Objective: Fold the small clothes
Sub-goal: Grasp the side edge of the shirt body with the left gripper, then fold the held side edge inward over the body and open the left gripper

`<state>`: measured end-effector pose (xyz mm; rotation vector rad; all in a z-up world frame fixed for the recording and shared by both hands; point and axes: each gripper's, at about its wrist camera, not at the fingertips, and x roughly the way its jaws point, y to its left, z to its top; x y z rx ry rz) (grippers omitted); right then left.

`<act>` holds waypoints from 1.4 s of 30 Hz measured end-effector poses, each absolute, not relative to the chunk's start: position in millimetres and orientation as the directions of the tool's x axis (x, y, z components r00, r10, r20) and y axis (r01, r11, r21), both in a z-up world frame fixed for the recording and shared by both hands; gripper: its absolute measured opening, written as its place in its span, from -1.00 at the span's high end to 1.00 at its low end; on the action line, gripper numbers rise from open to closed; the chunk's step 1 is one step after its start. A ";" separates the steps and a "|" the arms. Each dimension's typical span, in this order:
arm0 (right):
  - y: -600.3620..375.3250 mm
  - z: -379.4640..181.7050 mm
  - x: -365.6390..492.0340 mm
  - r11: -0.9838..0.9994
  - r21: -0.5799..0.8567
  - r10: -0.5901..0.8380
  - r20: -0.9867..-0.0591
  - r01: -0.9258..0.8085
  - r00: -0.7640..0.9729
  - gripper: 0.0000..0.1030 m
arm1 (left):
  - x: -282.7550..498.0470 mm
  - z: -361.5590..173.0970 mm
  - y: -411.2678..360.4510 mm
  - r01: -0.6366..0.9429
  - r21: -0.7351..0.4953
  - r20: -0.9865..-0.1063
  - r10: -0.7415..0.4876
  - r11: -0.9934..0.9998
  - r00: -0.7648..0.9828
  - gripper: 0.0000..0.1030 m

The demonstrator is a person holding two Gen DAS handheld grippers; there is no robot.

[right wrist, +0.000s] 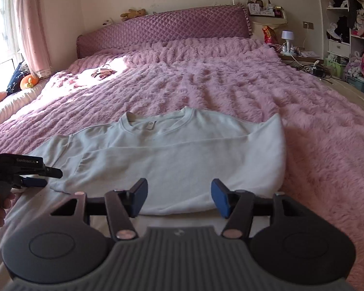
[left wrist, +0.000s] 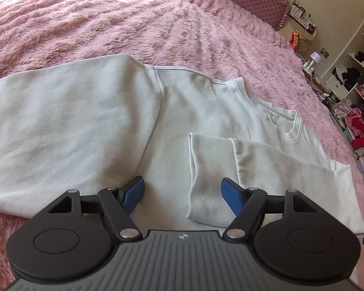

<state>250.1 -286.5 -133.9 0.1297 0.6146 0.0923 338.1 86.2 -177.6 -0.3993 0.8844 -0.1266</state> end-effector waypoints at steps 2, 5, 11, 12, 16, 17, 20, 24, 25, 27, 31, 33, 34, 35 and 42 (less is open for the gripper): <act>-304.8 -140.3 242.3 0.991 0.131 0.078 -0.589 0.000 0.804 -0.06 | 347.6 -179.1 84.6 -0.042 -0.419 -0.714 -0.301 0.907 0.632 -0.43; -314.2 -148.9 232.9 0.998 0.026 -0.027 -0.595 0.053 0.803 -0.06 | 354.9 -180.5 81.1 -0.023 -0.469 -0.697 -0.355 0.883 0.623 0.43; -306.7 -172.0 232.6 0.965 -0.252 -0.210 -0.588 0.070 0.781 -0.16 | 351.3 -172.3 78.2 -0.010 -0.516 -0.644 -0.379 0.857 0.665 0.94; -304.7 -176.2 235.5 0.956 -0.285 -0.229 -0.584 0.067 0.779 -0.16 | 348.3 -168.1 79.2 -0.002 -0.525 -0.624 -0.384 0.851 0.680 0.95; -298.6 -184.9 248.3 0.933 -0.355 -0.260 -0.541 0.063 0.799 -0.15 | 331.9 -140.4 84.4 0.069 -0.555 -0.513 -0.406 0.829 0.756 0.95; -296.1 -187.3 254.4 0.921 -0.384 -0.281 -0.523 0.071 0.804 -0.11 | 328.5 -134.3 83.4 0.087 -0.546 -0.497 -0.405 0.834 0.767 0.95; -291.4 -192.3 270.8 0.901 -0.426 -0.324 -0.520 0.089 0.790 1.00 | 321.3 -122.2 78.3 0.119 -0.489 -0.475 -0.378 0.864 0.794 0.95; -293.6 -184.8 273.6 0.891 -0.432 -0.373 -0.525 0.137 0.765 1.00 | 311.7 -117.3 87.5 0.072 -0.457 -0.440 -0.295 0.887 0.848 0.95; -293.9 -182.7 270.4 0.885 -0.443 -0.381 -0.510 0.144 0.771 1.00 | 311.2 -120.0 91.9 0.050 -0.464 -0.445 -0.282 0.885 0.850 0.95; -293.2 -181.5 265.3 0.874 -0.465 -0.390 -0.495 0.143 0.776 1.00 | 316.1 -134.1 99.2 0.005 -0.483 -0.498 -0.279 0.876 0.821 0.95; -296.3 -197.9 270.3 0.869 -0.483 -0.399 -0.553 0.109 0.732 1.00 | 319.7 -169.3 99.3 -0.093 -0.436 -0.629 -0.230 0.895 0.743 0.95; -299.9 -204.2 269.6 0.873 -0.473 -0.410 -0.574 0.121 0.709 1.00 | 308.8 -177.5 99.5 -0.120 -0.437 -0.642 -0.216 0.891 0.735 0.95; -302.0 -205.6 268.9 0.877 -0.463 -0.412 -0.585 0.129 0.699 1.00 | 302.2 -177.9 99.3 -0.119 -0.442 -0.635 -0.216 0.889 0.742 0.95; -303.8 -207.4 269.0 0.882 -0.451 -0.411 -0.592 0.138 0.693 1.00 | 296.7 -176.0 98.5 -0.115 -0.438 -0.628 -0.212 0.892 0.749 0.95; -302.6 -197.4 255.7 0.890 -0.438 -0.374 -0.550 0.123 0.747 0.21 | 318.4 -169.6 104.9 -0.076 -0.446 -0.623 -0.247 0.892 0.743 0.55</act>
